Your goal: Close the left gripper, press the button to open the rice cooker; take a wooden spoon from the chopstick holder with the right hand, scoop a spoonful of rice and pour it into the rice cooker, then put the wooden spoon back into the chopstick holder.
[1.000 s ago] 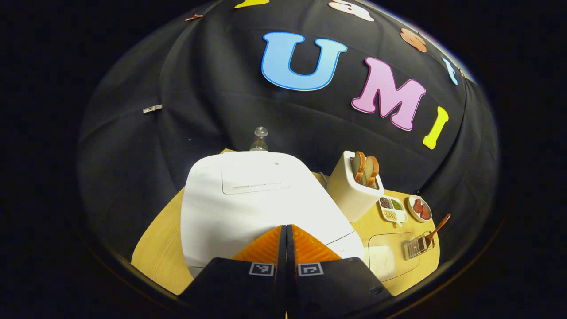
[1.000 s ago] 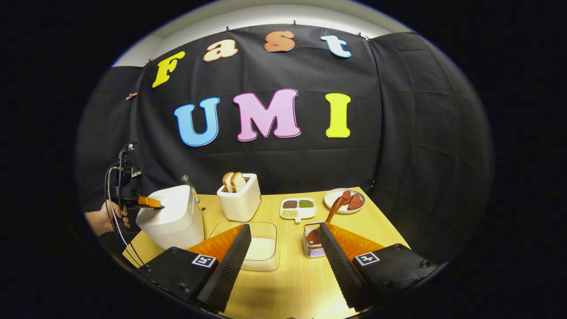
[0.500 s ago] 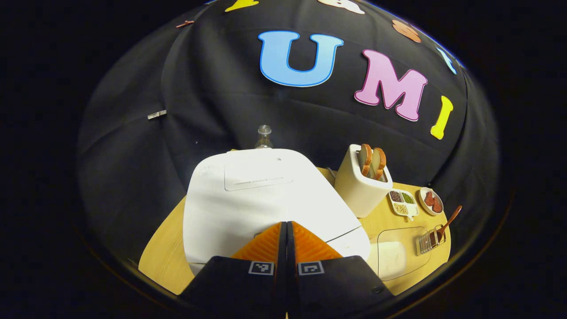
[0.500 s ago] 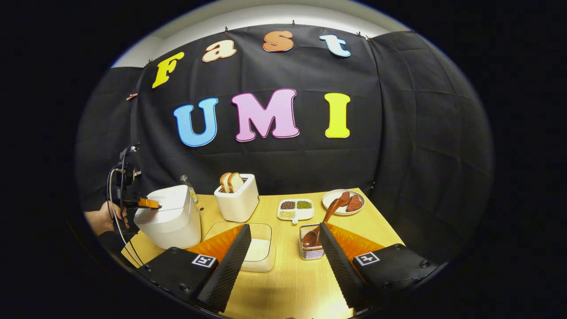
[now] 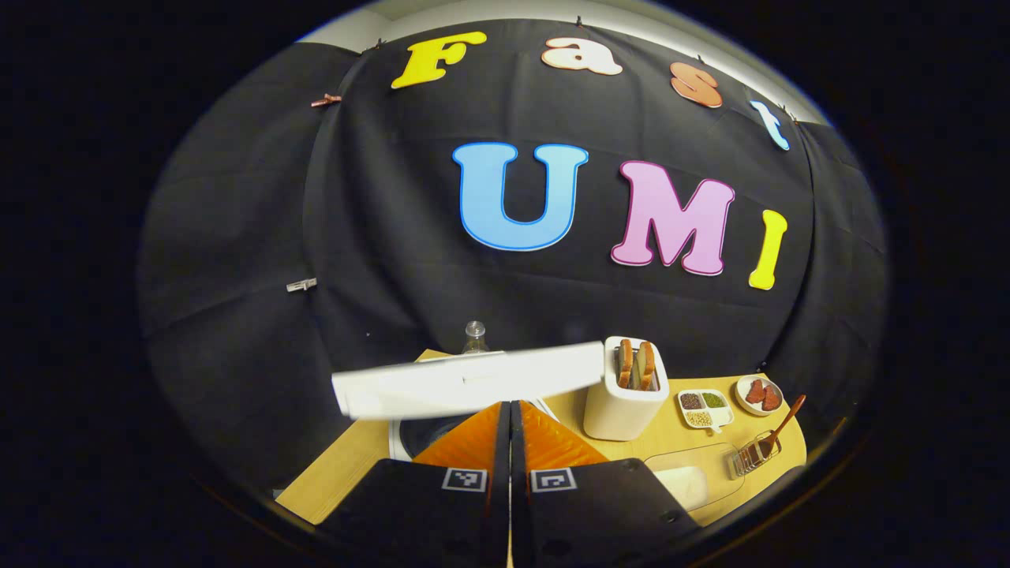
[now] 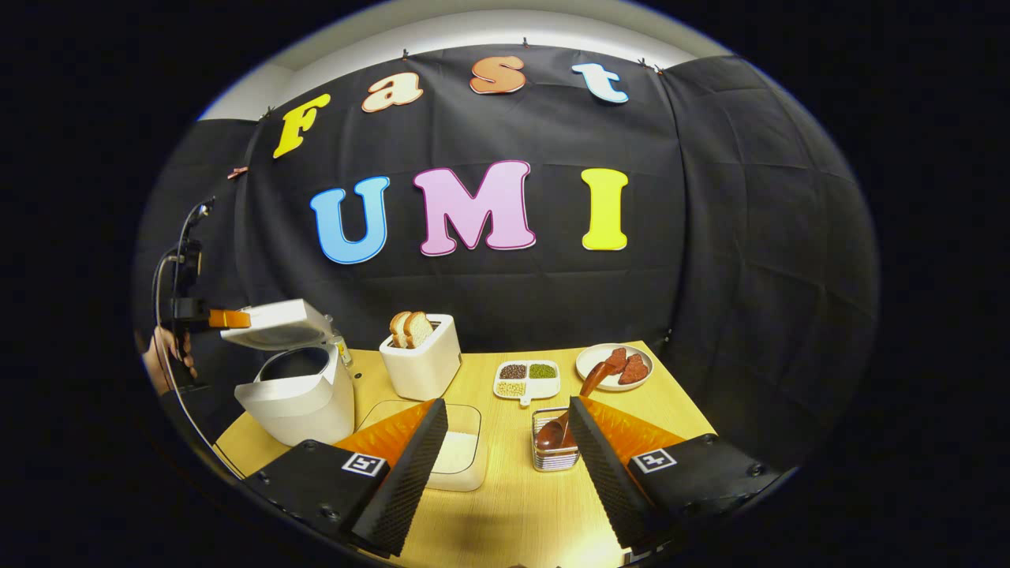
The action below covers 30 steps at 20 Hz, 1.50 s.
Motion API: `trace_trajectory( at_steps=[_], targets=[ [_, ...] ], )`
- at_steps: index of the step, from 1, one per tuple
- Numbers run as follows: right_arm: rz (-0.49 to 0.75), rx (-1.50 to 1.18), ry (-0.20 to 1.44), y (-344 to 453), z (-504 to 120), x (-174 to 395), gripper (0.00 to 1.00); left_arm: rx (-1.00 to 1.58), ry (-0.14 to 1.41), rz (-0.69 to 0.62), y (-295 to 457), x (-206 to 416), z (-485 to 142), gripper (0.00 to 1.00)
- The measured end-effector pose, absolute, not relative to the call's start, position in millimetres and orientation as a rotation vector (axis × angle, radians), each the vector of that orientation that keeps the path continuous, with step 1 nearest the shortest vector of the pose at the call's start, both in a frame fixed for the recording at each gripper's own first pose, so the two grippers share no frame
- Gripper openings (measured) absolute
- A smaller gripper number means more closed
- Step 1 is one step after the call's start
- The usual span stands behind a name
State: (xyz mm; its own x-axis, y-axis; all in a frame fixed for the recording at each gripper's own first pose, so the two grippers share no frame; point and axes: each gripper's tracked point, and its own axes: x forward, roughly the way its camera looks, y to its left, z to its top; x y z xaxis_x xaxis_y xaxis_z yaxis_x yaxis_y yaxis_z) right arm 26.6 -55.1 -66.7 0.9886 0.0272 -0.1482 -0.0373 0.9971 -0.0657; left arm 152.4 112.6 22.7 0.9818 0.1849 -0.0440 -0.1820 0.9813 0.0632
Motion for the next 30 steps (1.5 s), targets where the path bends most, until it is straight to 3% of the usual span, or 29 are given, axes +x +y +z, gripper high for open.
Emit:
trace_trajectory(
  at_steps=[8, 14, 17, 30],
  targets=[
    [0.009, -0.032, 0.158, -78, -66, 50, 0.97, 0.086, 0.025, 0.12, 63, 77, 26, 0.13],
    [-0.035, 0.019, 0.161, -106, -63, 73, 0.97, 0.021, 0.04, 0.135, 41, 49, 9, 0.52],
    [-0.022, 0.059, 0.168, -111, -66, 87, 0.98, 0.012, 0.05, 0.143, 30, 43, -3, 0.99],
    [-0.072, 0.173, 0.365, -161, -147, 185, 0.98, -0.115, 0.177, 0.301, 28, 28, -55, 0.96]
  ],
)
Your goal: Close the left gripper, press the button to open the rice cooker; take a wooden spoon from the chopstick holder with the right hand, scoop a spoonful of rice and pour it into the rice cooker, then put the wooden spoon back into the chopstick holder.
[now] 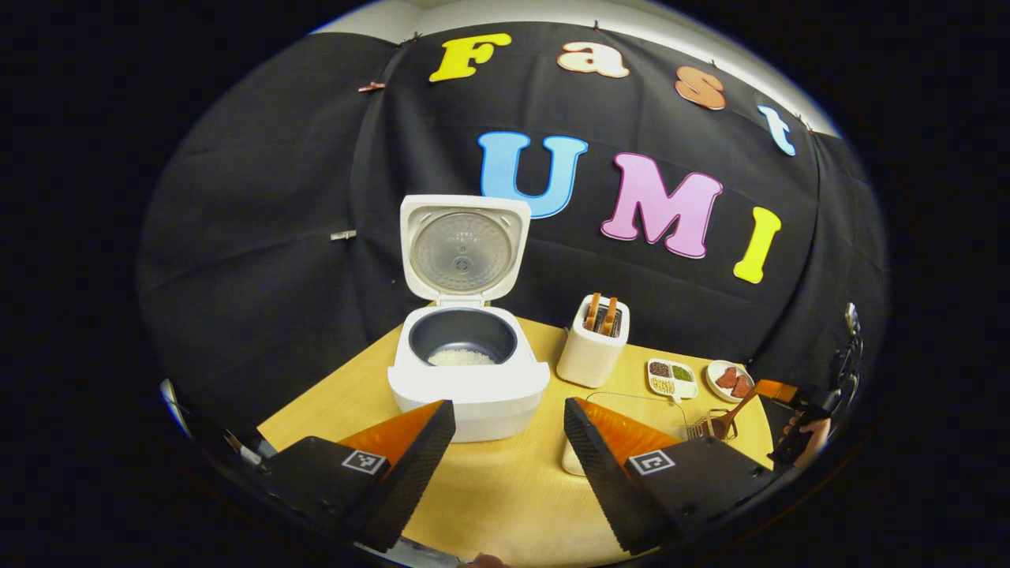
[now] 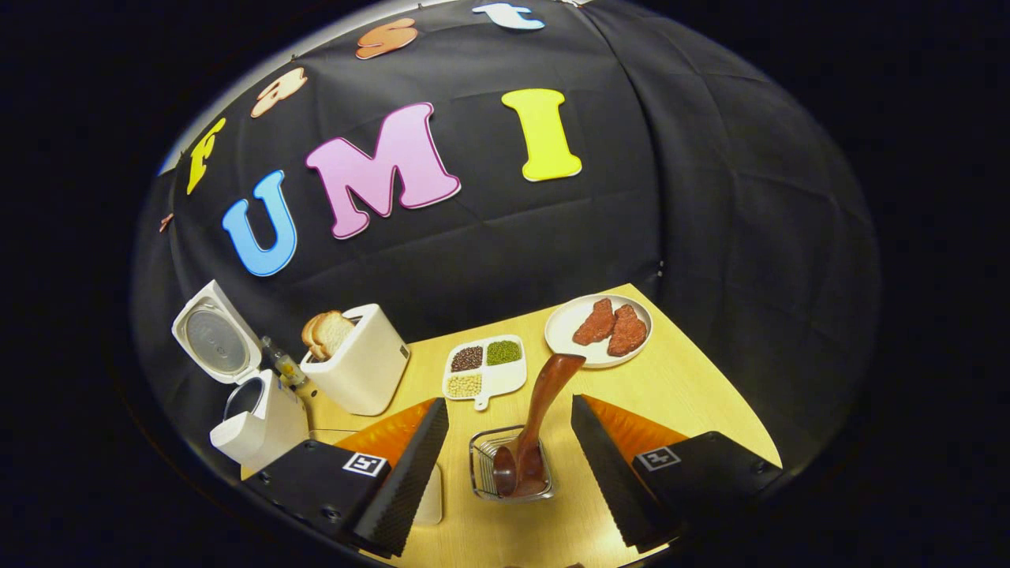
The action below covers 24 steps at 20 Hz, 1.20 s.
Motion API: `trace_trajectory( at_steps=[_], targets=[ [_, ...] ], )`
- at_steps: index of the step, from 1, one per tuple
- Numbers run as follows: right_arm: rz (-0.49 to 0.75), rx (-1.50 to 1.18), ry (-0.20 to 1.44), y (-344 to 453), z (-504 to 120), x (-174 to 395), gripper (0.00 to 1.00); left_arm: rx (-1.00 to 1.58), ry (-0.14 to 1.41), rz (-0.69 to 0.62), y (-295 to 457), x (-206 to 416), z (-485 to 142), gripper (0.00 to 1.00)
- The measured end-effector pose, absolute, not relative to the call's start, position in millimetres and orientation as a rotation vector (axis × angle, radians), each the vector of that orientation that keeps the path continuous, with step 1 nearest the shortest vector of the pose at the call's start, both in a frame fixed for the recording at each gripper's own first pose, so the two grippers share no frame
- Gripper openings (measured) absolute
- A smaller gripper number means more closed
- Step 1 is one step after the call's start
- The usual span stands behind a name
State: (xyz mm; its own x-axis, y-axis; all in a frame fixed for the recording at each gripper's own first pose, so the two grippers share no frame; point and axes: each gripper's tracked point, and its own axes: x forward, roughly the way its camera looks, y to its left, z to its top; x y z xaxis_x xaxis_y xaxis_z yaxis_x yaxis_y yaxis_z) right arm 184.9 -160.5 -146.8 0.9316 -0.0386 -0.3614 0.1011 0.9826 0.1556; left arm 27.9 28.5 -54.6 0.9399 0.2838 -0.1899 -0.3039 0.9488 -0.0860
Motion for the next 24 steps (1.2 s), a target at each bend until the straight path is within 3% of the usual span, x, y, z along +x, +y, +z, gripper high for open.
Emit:
trace_trajectory(
  at_steps=[9, 10, 11, 12, 13, 16, 21, 24],
  targets=[
    [-0.051, 0.369, 0.524, -165, -217, 241, 0.97, -0.154, 0.283, 0.365, 15, 24, -100, 0.96],
    [-0.05, 0.371, 0.518, -166, -217, 247, 0.87, -0.154, 0.295, 0.361, 10, 25, -104, 0.96],
    [-0.046, 0.372, 0.513, -166, -218, 252, 0.9, -0.156, 0.305, 0.354, 5, 27, -108, 0.96],
    [-0.05, 0.373, 0.513, -166, -219, 255, 0.86, -0.154, 0.31, 0.348, 1, 28, -110, 0.96],
    [-0.067, 0.37, 0.513, -169, -220, 256, 0.64, -0.149, 0.314, 0.344, -2, 30, -113, 0.96],
    [-0.099, 0.365, 0.536, -175, -222, 253, 0.28, -0.131, 0.316, 0.326, -12, 34, -117, 0.96],
    [-0.072, 0.309, 0.497, -166, -204, 242, 0.18, -0.122, 0.291, 0.294, -19, 29, -114, 0.96],
    [-0.072, 0.274, 0.418, -159, -168, 234, 0.18, -0.137, 0.285, 0.277, -13, 22, -115, 0.96]
  ],
)
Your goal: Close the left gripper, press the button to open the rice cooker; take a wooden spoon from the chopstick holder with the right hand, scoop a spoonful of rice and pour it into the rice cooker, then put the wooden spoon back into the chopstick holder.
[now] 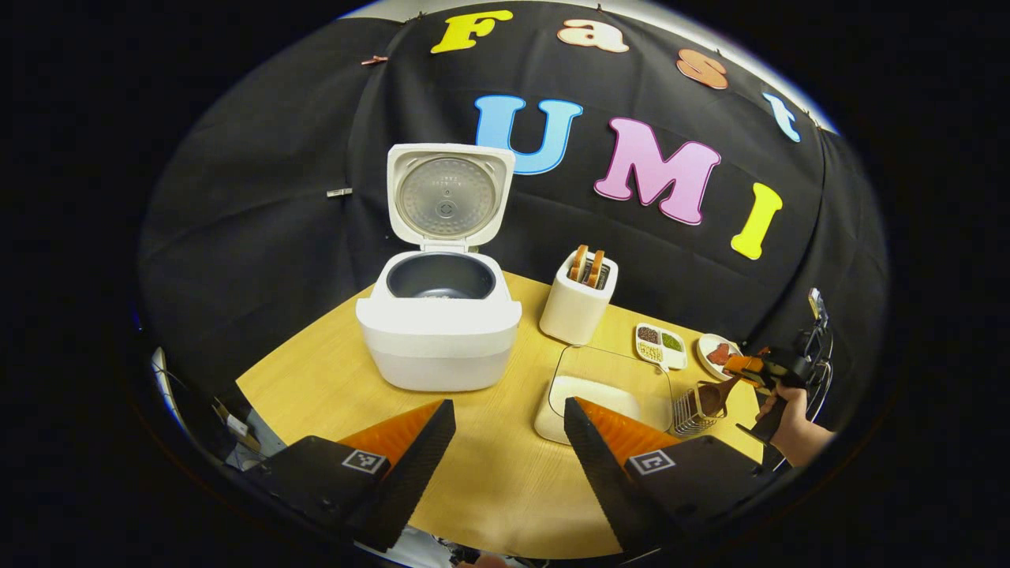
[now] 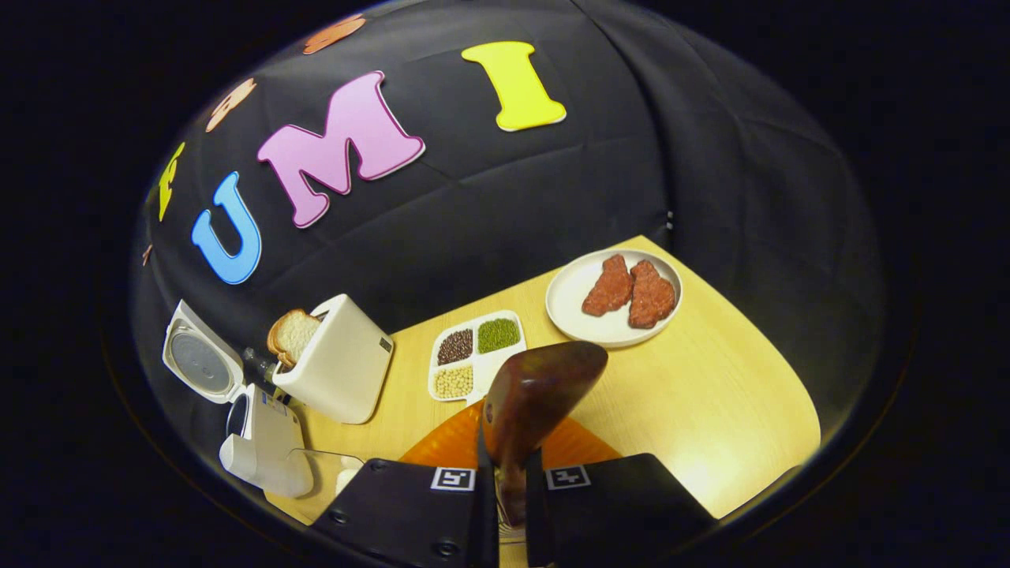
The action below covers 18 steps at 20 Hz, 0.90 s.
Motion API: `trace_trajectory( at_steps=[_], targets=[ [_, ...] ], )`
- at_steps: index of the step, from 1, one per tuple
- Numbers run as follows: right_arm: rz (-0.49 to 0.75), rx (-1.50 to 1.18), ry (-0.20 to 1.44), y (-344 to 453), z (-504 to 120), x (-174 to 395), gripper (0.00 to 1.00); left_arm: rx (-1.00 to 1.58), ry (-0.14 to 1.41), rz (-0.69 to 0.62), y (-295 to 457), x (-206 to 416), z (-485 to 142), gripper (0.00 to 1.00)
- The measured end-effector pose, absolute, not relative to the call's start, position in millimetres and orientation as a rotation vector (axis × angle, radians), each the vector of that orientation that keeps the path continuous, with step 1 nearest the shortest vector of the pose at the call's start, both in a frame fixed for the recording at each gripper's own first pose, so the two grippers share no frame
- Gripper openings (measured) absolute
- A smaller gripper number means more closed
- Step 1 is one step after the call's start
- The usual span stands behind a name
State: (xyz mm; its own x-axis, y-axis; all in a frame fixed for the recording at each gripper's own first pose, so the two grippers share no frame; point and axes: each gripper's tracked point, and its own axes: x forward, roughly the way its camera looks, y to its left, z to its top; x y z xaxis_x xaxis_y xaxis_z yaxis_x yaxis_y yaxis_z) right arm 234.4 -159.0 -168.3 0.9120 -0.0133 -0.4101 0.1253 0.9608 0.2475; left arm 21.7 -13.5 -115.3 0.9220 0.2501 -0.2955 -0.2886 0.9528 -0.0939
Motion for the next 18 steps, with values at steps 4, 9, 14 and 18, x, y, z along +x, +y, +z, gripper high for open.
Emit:
trace_trajectory(
  at_steps=[4, 9, 14, 18],
  targets=[
    [-0.083, 0.245, 0.37, -148, -134, 218, 0.18, -0.05, 0.26, 0.288, 11, 12, -114, 0.96],
    [-0.075, 0.195, 0.314, -119, -99, 188, 0.18, -0.068, 0.263, 0.224, 31, -5, -126, 0.96],
    [-0.021, 0.153, 0.251, -66, -73, 165, 0.18, 0.079, 0.26, 0.205, 64, -25, -136, 0.96],
    [0.014, 0.14, 0.262, -24, -82, 158, 0.18, 0.008, 0.271, 0.159, 70, -32, -145, 0.96]
  ],
)
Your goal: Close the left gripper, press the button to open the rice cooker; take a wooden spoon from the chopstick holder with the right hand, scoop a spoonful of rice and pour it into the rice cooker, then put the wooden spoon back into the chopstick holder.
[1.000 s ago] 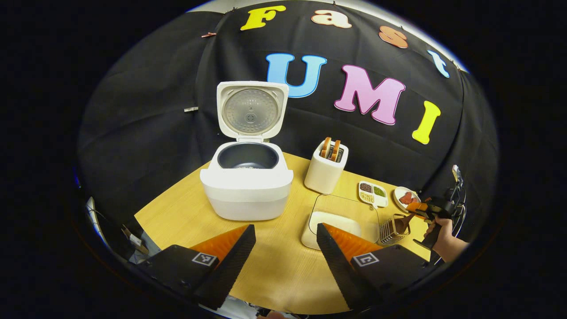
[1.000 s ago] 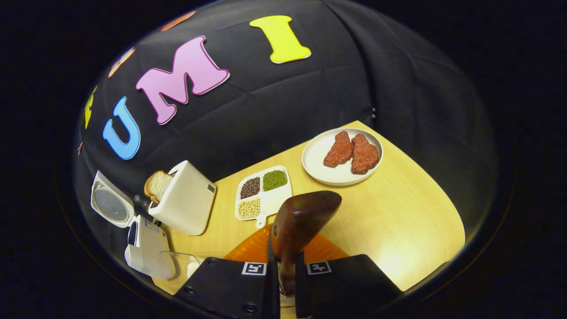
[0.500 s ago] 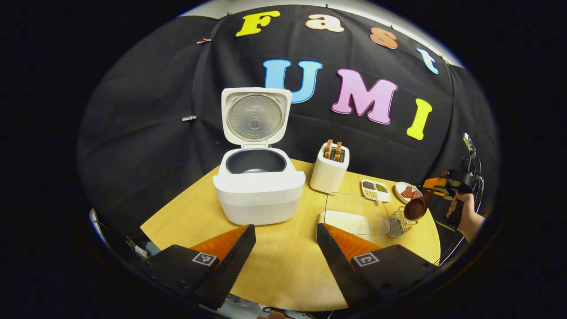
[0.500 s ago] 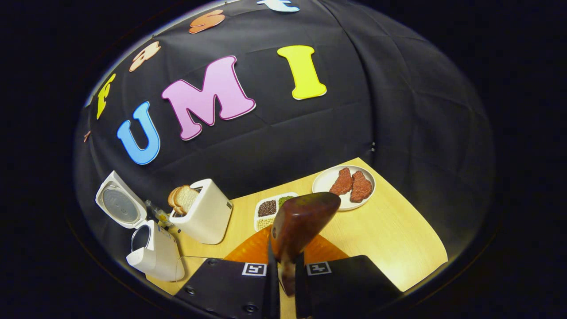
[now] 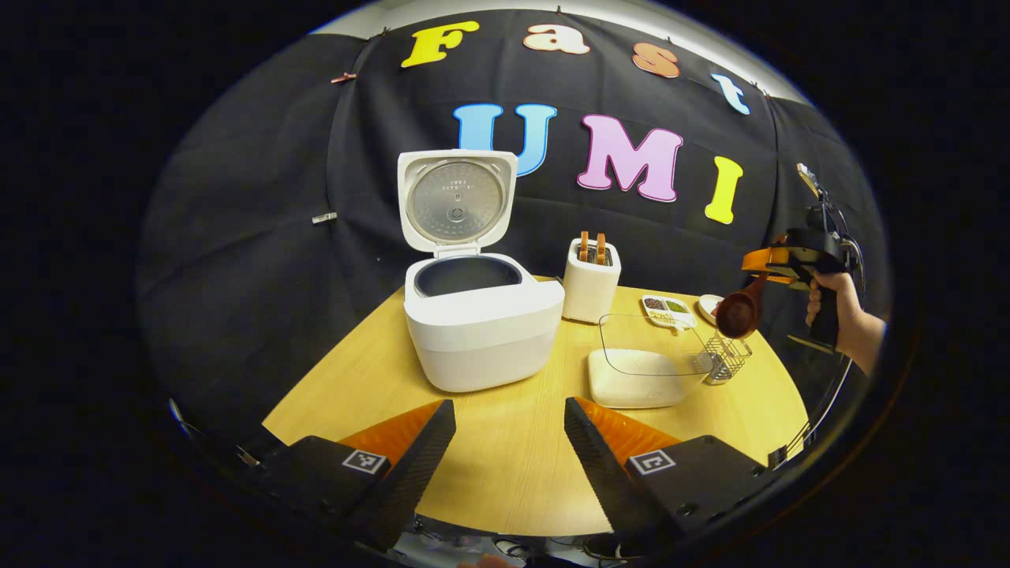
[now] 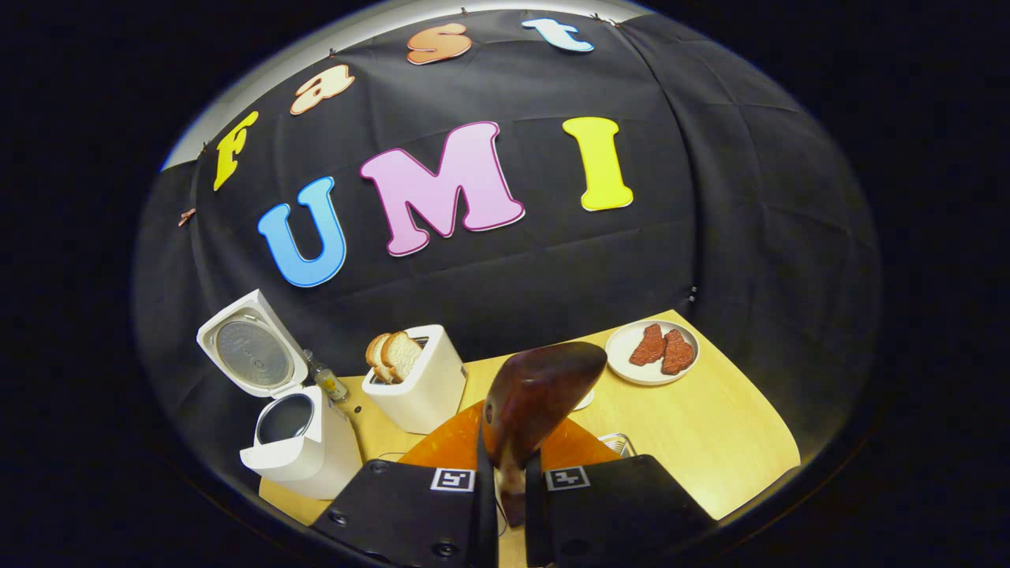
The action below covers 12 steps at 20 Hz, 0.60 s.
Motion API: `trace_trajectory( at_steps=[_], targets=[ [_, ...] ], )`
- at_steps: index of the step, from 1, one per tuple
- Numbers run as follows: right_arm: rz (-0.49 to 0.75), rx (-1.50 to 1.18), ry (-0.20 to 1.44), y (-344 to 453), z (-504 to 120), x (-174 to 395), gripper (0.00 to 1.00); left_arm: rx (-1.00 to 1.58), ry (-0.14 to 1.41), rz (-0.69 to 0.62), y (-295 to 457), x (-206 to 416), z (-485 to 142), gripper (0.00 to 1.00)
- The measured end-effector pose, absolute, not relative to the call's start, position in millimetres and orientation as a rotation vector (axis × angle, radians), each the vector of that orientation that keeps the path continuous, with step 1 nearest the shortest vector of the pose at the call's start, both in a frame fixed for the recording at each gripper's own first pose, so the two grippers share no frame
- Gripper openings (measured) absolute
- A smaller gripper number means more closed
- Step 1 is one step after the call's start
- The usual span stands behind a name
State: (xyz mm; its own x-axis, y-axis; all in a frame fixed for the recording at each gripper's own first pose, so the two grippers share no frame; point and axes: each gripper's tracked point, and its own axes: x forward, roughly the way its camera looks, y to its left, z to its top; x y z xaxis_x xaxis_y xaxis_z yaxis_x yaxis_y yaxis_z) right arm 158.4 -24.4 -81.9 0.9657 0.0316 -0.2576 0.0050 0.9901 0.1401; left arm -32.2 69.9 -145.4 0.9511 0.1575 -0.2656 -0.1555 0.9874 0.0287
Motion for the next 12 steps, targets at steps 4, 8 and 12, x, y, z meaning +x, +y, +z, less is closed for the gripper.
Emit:
trace_trajectory(
  at_steps=[4, 8, 12],
  targets=[
    [0.044, 0.131, 0.292, 10, -105, 160, 0.18, -0.036, 0.279, 0.153, 83, -37, -153, 0.96],
    [0.071, 0.082, 0.305, 34, -133, 170, 0.18, -0.045, 0.29, 0.15, 96, -40, -161, 0.96],
    [0.067, -0.007, 0.317, 42, -172, 185, 0.18, -0.045, 0.318, 0.149, 105, -39, -176, 0.96]
  ],
)
